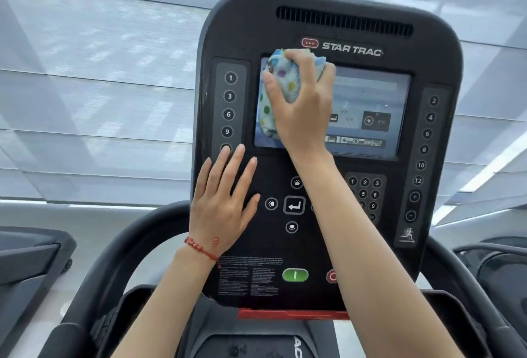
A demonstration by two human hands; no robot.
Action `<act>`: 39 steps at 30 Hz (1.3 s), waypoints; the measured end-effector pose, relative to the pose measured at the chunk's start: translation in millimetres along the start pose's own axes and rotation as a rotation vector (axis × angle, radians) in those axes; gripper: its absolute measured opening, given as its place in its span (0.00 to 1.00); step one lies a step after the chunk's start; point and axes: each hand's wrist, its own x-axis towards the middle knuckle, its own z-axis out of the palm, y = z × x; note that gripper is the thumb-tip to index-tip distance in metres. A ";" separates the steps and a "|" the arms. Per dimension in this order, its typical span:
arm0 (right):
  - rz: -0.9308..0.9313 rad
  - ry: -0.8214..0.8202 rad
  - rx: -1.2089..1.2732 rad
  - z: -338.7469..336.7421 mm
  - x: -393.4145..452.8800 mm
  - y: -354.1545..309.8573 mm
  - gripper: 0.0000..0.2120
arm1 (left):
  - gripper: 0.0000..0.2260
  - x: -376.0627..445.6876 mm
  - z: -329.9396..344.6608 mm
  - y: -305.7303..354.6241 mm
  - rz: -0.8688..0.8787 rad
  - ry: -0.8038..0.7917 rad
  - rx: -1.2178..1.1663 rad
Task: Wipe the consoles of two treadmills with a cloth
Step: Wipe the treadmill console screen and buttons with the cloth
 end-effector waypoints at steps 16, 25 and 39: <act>0.118 0.209 -0.178 -67.1 15.9 63.9 0.18 | 0.21 -0.7 3.7 -2.4 0.003 0.008 -0.005; 0.013 0.125 -0.127 -4.3 -8.3 15.9 0.16 | 0.20 -1.5 4.1 -1.8 -0.004 0.005 -0.022; -0.148 0.085 -0.271 -38.7 -16.1 53.4 0.16 | 0.20 -1.7 1.2 4.1 -0.026 -0.009 -0.019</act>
